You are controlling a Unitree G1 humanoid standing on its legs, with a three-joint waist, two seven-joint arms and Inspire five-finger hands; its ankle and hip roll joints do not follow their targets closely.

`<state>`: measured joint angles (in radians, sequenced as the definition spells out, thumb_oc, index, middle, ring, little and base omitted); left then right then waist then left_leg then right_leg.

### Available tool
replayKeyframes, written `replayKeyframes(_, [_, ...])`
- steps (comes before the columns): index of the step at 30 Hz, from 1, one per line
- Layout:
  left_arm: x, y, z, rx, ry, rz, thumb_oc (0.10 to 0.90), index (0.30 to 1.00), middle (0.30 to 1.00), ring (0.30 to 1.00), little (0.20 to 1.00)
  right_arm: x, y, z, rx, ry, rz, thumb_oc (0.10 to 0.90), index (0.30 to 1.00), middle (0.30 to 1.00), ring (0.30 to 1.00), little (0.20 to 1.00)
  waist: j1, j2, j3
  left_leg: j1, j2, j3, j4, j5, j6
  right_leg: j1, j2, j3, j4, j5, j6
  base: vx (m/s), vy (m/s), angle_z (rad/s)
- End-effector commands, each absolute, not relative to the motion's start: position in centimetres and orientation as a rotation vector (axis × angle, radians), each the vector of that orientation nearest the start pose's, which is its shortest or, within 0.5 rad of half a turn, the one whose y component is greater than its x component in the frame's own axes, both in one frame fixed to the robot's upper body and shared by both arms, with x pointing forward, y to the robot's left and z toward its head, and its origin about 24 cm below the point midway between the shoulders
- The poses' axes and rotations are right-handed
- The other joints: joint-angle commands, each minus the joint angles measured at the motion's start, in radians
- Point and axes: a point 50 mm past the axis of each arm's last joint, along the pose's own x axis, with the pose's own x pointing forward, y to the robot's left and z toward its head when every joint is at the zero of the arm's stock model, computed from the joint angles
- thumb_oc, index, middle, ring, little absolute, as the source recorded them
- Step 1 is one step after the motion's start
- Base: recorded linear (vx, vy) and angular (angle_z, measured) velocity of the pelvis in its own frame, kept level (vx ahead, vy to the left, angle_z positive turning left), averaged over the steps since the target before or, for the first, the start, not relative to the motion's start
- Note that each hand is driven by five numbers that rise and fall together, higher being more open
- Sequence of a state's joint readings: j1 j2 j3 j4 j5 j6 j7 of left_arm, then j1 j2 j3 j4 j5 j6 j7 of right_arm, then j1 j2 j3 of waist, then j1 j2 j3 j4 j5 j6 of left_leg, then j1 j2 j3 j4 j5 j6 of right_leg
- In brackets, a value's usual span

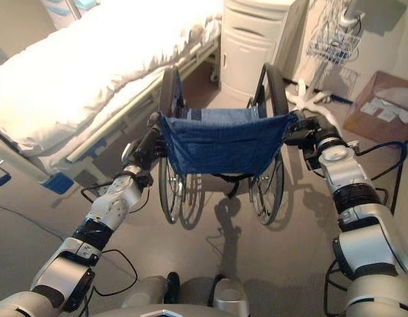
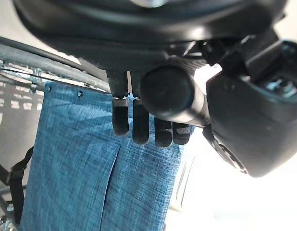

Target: Push the wheelchair next to the bed

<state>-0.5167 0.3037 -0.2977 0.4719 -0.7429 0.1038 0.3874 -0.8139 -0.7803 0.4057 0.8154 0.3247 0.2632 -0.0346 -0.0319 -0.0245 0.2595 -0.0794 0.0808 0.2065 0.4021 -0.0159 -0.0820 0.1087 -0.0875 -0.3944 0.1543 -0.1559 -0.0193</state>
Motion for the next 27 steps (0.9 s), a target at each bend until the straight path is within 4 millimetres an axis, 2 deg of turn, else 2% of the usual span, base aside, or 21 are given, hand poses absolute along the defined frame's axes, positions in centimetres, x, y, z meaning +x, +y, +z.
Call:
replayKeyframes(1, [36.0, 19.1, 10.8, -0.182, 0.017, 0.19, 0.4, 0.3, 0.3, 0.3, 0.3, 38.9, -22.4, 17.8, -0.487, 0.0, 0.038, 0.4, 0.3, 0.3, 0.3, 0.3, 0.036, -0.023, -0.127, 0.061, -0.027, 0.02, -0.127, -0.01, 0.015, -0.019, 0.032, 0.136, -0.029, 0.071, 0.07, 0.27, 0.032, 0.19])
replayKeyframes(3, [36.3, 19.9, 11.1, -0.16, 0.013, 0.182, 0.4, 0.3, 0.3, 0.3, 0.3, 38.6, -22.1, 17.1, -0.485, 0.022, 0.026, 0.4, 0.3, 0.3, 0.3, 0.3, 0.058, -0.01, -0.126, 0.007, -0.044, -0.02, -0.299, 0.062, -0.001, 0.037, 0.064, 0.173, -0.066, 0.056, 0.075, 0.36, 0.057, 0.2])
replayKeyframes(6, [36.0, 21.2, 11.2, -0.137, 0.007, 0.18, 0.4, 0.3, 0.3, 0.3, 0.3, 38.1, -21.9, 16.1, -0.482, 0.043, 0.047, 0.4, 0.3, 0.3, 0.3, 0.3, 0.084, 0.0, -0.122, -0.05, -0.024, -0.065, -0.394, 0.154, -0.022, 0.1, 0.081, 0.219, -0.091, 0.032, 0.072, 0.31, 0.055, -0.21])
replayKeyframes(7, [35.9, 21.4, 11.2, -0.131, 0.006, 0.179, 0.4, 0.3, 0.3, 0.3, 0.3, 38.1, -21.9, 15.9, -0.483, 0.046, 0.051, 0.4, 0.3, 0.3, 0.3, 0.3, 0.088, 0.0, -0.12, -0.054, -0.02, -0.067, -0.406, 0.165, -0.025, 0.111, 0.081, 0.225, -0.093, 0.026, 0.072, 0.32, 0.075, -0.63])
replayKeyframes(9, [35.8, 22.2, 11.4, -0.127, 0.002, 0.189, 0.4, 0.3, 0.3, 0.3, 0.3, 37.7, -21.8, 15.4, -0.486, 0.056, 0.073, 0.4, 0.3, 0.3, 0.3, 0.3, 0.09, -0.001, -0.121, -0.068, -0.009, -0.052, -0.373, 0.153, -0.021, 0.133, 0.071, 0.234, -0.092, 0.009, 0.074, 0.29, 0.101, -0.52])
replayKeyframes(10, [35.9, 22.8, 11.8, -0.123, 0.0, 0.203, 0.4, 0.3, 0.3, 0.3, 0.3, 37.6, -21.6, 15.1, -0.49, 0.059, 0.094, 0.4, 0.3, 0.3, 0.3, 0.3, 0.085, -0.001, -0.128, -0.055, -0.01, -0.042, -0.352, 0.127, -0.009, 0.132, 0.06, 0.226, -0.083, 0.001, 0.08, 0.25, 0.113, -0.48])
replayKeyframes(13, [36.1, 23.2, 12.2, -0.108, -0.003, 0.215, 0.4, 0.3, 0.3, 0.3, 0.3, 37.3, -21.3, 14.6, -0.486, 0.062, 0.117, 0.4, 0.3, 0.3, 0.3, 0.3, 0.082, 0.002, -0.134, -0.046, -0.015, -0.039, -0.318, 0.092, 0.003, 0.128, 0.038, 0.213, -0.058, -0.01, 0.093, 0.27, 0.139, -0.47])
replayKeyframes(17, [36.7, 23.2, 12.9, -0.096, -0.021, 0.216, 0.4, 0.3, 0.3, 0.3, 0.3, 37.0, -21.4, 14.2, -0.476, 0.06, 0.12, 0.4, 0.3, 0.3, 0.3, 0.3, 0.088, -0.008, -0.143, -0.043, -0.06, -0.048, -0.287, 0.049, 0.036, 0.112, -0.006, 0.199, -0.02, 0.003, 0.123, 0.23, 0.139, -0.23])
replayKeyframes(21, [36.8, 22.6, 12.9, -0.088, -0.031, 0.218, 0.4, 0.3, 0.3, 0.3, 0.3, 36.9, -20.8, 13.5, -0.465, 0.055, 0.117, 0.4, 0.3, 0.3, 0.3, 0.3, 0.096, -0.02, -0.15, -0.034, -0.105, -0.051, -0.277, 0.021, 0.07, 0.091, -0.056, 0.202, 0.068, 0.068, 0.16, 0.23, 0.151, -0.01])
replayKeyframes(22, [36.8, 22.5, 12.8, -0.088, -0.031, 0.218, 0.4, 0.3, 0.3, 0.3, 0.3, 36.9, -20.8, 13.5, -0.464, 0.055, 0.117, 0.4, 0.3, 0.3, 0.3, 0.3, 0.096, -0.02, -0.15, -0.033, -0.106, -0.051, -0.277, 0.021, 0.071, 0.09, -0.058, 0.202, 0.071, 0.071, 0.161, 0.22, 0.15, 0.02])
replayKeyframes(23, [36.8, 22.3, 12.8, -0.088, -0.031, 0.222, 0.4, 0.3, 0.3, 0.3, 0.3, 36.8, -20.6, 13.3, -0.465, 0.052, 0.116, 0.4, 0.3, 0.3, 0.3, 0.3, 0.1, -0.021, -0.154, -0.026, -0.118, -0.048, -0.277, 0.012, 0.082, 0.086, -0.078, 0.199, 0.112, 0.106, 0.164, 0.2, 0.129, -0.05])
replayKeyframes(27, [36.6, 21.9, 12.1, -0.093, -0.02, 0.228, 0.4, 0.3, 0.3, 0.3, 0.3, 36.6, -20.2, 12.9, -0.463, 0.043, 0.11, 0.4, 0.3, 0.3, 0.3, 0.3, 0.104, -0.017, -0.162, 0.004, -0.145, -0.063, -0.295, -0.001, 0.103, 0.056, -0.105, 0.207, 0.216, 0.181, 0.166, 0.2, 0.135, -0.1])
